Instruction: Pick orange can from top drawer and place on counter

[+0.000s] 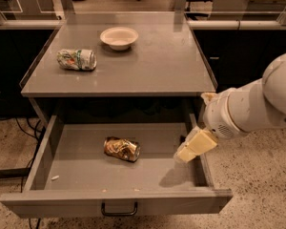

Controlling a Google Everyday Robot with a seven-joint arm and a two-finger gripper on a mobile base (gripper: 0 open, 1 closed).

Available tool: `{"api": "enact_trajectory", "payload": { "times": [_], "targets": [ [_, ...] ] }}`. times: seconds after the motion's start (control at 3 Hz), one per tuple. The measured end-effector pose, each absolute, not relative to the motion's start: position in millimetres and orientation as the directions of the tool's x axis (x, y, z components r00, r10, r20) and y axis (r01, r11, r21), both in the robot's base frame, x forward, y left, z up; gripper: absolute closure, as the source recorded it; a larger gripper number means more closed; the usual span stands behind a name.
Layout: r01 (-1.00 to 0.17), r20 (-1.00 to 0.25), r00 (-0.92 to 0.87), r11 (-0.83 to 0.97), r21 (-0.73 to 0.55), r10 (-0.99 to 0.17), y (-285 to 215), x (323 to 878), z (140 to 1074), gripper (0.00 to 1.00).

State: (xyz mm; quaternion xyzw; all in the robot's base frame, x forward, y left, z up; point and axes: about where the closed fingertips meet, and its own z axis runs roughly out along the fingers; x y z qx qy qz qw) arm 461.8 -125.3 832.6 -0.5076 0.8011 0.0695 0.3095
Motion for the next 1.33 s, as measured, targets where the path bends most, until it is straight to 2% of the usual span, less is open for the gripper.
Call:
{"api": "enact_trajectory", "payload": {
  "times": [0.33,0.67,1.0,1.33],
  "targets": [
    [-0.848,-0.593,-0.297,0.492,-0.197,-0.749,-115.9,478.7,802.2,0.00],
    [-0.859,-0.629,-0.277,0.480,-0.176,-0.727,-73.5,518.4,760.0,0.00],
    [-0.860,-0.629,-0.277,0.480,-0.176,-0.727,-73.2,518.4,759.8,0.00],
    [-0.882,-0.616,-0.266,0.445,-0.155,-0.741,-47.0,512.3,735.1,0.00]
  ]
}}
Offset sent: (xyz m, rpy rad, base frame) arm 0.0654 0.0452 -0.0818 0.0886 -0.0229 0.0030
